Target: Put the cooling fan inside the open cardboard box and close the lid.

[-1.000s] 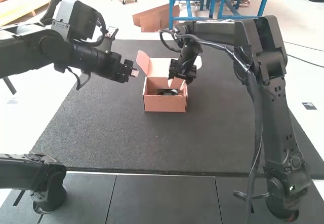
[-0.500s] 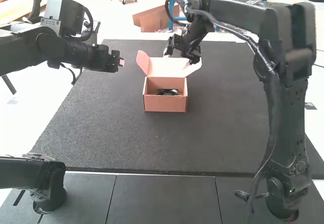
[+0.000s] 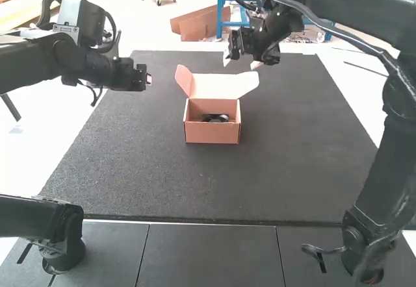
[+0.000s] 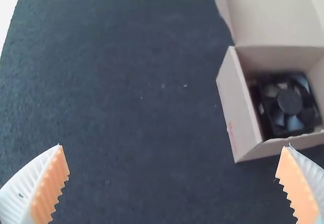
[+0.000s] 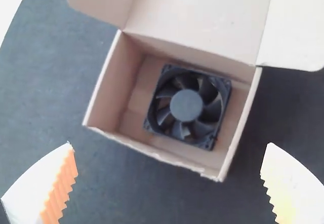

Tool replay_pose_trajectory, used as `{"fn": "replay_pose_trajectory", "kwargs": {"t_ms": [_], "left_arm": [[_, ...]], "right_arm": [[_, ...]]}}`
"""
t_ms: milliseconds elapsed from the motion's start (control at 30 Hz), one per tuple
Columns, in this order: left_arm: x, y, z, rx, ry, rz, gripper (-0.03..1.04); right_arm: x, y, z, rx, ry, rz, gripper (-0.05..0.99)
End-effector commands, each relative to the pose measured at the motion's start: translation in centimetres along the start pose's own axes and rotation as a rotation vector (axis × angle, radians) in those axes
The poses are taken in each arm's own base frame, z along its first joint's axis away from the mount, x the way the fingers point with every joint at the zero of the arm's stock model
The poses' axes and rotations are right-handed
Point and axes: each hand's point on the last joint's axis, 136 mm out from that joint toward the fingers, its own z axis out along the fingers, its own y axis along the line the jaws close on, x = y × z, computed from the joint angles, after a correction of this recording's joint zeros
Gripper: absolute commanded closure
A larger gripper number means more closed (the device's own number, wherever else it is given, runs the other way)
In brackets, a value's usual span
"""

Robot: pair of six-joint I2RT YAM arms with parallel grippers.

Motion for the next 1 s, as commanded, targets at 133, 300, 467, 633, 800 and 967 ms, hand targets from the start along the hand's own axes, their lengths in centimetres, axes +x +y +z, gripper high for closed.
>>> {"fn": "replay_pose_trajectory", "kwargs": {"t_ms": [133, 300, 467, 633, 800, 967], "left_arm": [[-2.5, 0.4, 0.6, -0.026, -0.042, -0.034, 0.04], [-2.5, 0.6, 2.4, -0.045, -0.023, -0.060, 0.04], [-2.6, 0.9, 4.1, -0.069, -0.016, -0.087, 0.04], [-3.1, 1.4, 6.0, -0.101, -0.021, -0.091, 0.04], [-3.5, 1.8, 7.9, -0.118, -0.021, -0.100, 0.04], [-3.9, 2.3, 9.8, -0.131, -0.013, -0.115, 0.04]], "right_arm": [[0.2, -1.1, -3.3, 0.044, -0.181, -0.043, 0.10], [-0.3, -2.5, -3.6, 0.068, -0.345, -0.034, 0.10], [0.3, -5.3, -3.0, 0.110, -0.372, 0.000, 0.10], [0.3, -7.1, -1.8, 0.136, -0.368, 0.025, 0.10], [-0.1, -7.6, -0.1, 0.138, -0.355, 0.031, 0.10], [-0.7, -7.8, 1.8, 0.128, -0.327, 0.034, 0.10]]}}
